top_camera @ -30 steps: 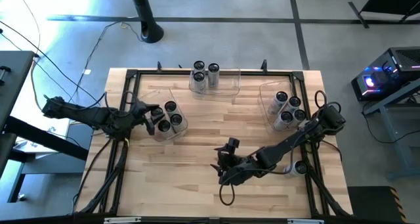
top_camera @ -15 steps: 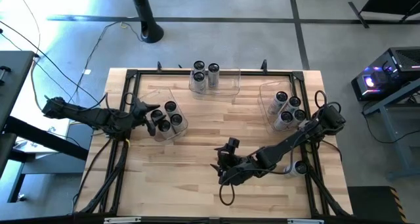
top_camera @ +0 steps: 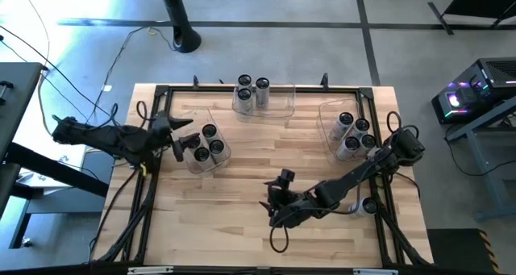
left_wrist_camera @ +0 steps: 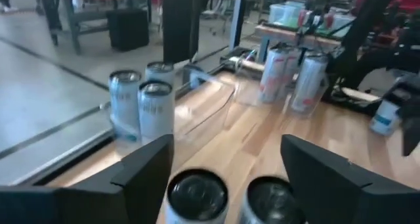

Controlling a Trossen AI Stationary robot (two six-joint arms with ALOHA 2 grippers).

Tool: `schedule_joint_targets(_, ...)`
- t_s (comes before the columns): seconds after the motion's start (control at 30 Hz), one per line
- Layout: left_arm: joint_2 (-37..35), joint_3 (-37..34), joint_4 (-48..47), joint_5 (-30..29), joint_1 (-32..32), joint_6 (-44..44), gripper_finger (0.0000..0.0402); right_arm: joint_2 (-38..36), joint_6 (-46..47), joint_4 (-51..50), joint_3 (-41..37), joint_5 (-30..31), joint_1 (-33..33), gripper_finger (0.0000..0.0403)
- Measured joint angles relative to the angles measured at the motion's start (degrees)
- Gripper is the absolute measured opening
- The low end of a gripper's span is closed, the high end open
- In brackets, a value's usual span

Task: Sort soda cans
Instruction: Adjust the transparent bins

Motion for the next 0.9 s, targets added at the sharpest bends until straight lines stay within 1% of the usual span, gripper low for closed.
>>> schedule_joint_targets(0.03,0.7,1.1,-0.7,-0.7,-0.6,0.2,0.0264,0.0,0.0,-0.3,0.0,0.1,0.4,0.0291)
schedule_joint_targets(0.1,3.5,3.3,-3.8,-4.0,-2.1,-0.2,0.0238,0.0,0.1,-1.0,0.0,0.1,1.2,0.0291)
schedule_joint_targets(0.17,7.6,5.5,-8.0,-6.2,-3.5,-1.9,0.0202,0.0,0.6,-1.5,0.0,0.5,2.1,0.0291)
schedule_joint_targets(0.2,9.9,6.9,-10.4,-6.2,-4.1,-3.4,0.0181,0.0,1.2,-1.8,0.0,0.9,2.5,0.0291)
schedule_joint_targets(0.27,15.0,10.8,-15.7,-5.8,-5.5,-7.3,0.0136,0.0,2.0,-2.4,0.0,2.3,3.2,0.0291)
schedule_joint_targets(0.33,20.3,15.7,-24.1,-4.9,-6.9,-12.4,0.0089,0.0,2.5,-2.8,0.0,3.4,3.7,0.0291)
schedule_joint_targets(0.43,28.4,24.9,-39.4,-1.0,-8.6,-21.1,0.0023,0.0,2.5,-3.0,0.0,4.5,4.4,0.0291)
schedule_joint_targets(0.47,31.0,28.4,-45.2,1.2,-9.3,-24.3,0.0012,0.0,2.5,-3.0,0.0,4.7,4.6,0.0291)
schedule_joint_targets(0.5,33.5,31.5,-50.7,3.6,-10.0,-27.8,0.0008,0.0,2.5,-3.0,0.0,4.7,4.8,0.0291)
schedule_joint_targets(0.57,38.3,36.9,-60.1,9.8,-11.3,-34.1,0.0012,0.0,2.5,-3.0,0.0,4.7,4.9,0.0291)
schedule_joint_targets(0.63,42.1,39.6,-66.7,16.6,-12.8,-40.0,0.0013,0.0,2.5,-3.0,0.0,4.8,5.0,0.0291)
schedule_joint_targets(0.67,43.5,39.8,-68.5,19.0,-13.5,-42.6,0.0011,0.0,2.4,-3.0,0.0,4.8,5.0,0.0291)
schedule_joint_targets(0.77,46.0,37.2,-70.1,23.0,-15.2,-48.9,0.0002,0.0,1.6,-3.0,0.0,5.0,5.0,0.0291)
schedule_joint_targets(0.9,45.9,29.4,-68.3,22.3,-15.7,-55.1,0.0001,0.0,0.3,-3.0,0.0,5.6,5.0,0.0291)
